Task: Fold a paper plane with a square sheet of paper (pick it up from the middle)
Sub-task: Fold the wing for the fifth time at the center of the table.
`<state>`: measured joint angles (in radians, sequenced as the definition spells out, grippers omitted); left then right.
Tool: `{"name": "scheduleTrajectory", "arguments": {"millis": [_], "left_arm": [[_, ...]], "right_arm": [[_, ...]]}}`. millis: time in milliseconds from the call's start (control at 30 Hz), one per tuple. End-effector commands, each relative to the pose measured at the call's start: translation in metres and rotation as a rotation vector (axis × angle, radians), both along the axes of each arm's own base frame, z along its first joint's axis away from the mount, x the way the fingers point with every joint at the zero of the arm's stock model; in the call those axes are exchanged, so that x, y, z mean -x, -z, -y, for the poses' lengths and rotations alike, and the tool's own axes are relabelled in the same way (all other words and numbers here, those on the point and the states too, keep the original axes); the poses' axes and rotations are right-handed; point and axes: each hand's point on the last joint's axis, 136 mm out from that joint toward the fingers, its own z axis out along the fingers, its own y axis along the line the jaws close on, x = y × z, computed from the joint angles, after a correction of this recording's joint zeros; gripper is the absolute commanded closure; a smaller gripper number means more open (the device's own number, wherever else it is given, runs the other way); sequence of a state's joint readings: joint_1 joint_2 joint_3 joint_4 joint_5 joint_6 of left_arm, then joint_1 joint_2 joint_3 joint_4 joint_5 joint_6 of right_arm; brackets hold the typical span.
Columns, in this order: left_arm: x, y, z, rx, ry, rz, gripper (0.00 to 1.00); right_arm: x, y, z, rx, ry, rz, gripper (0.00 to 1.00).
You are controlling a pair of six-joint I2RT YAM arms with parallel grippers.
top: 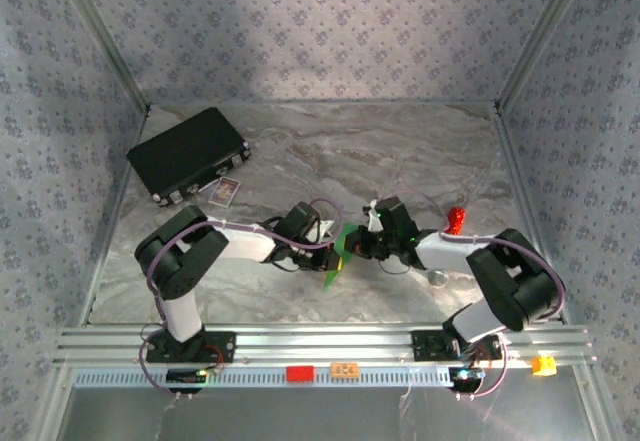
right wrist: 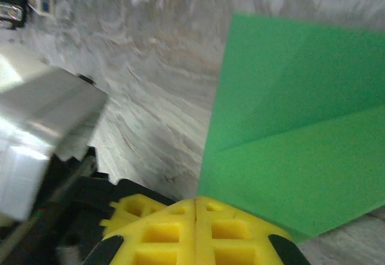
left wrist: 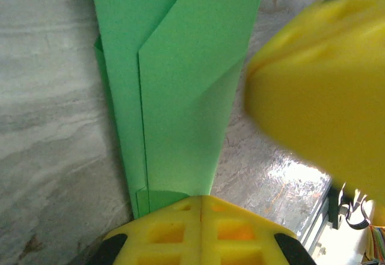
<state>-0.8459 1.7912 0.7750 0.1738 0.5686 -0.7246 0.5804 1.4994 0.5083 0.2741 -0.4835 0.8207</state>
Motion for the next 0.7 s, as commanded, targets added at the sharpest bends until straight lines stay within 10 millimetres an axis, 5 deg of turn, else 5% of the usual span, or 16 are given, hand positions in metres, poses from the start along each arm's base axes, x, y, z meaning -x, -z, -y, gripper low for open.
{"name": "scheduleTrajectory", "arguments": {"millis": [0,267,500,667], "left_arm": [[0.014,0.03,-0.027,-0.127,-0.029,-0.067,1.0],[0.014,0.015,-0.021,-0.08,-0.023,-0.054,1.0],[0.018,-0.015,-0.011,-0.003,0.02,-0.006,0.95],[0.026,-0.004,-0.013,-0.025,0.05,-0.034,0.94]], "right_arm": [[0.008,0.017,0.001,0.022,0.023,-0.042,0.96],[0.016,0.054,0.033,0.129,0.113,-0.105,0.96],[0.014,0.052,0.028,0.112,0.099,-0.108,0.96],[0.011,0.046,0.026,0.1,0.1,-0.098,0.95]]}}
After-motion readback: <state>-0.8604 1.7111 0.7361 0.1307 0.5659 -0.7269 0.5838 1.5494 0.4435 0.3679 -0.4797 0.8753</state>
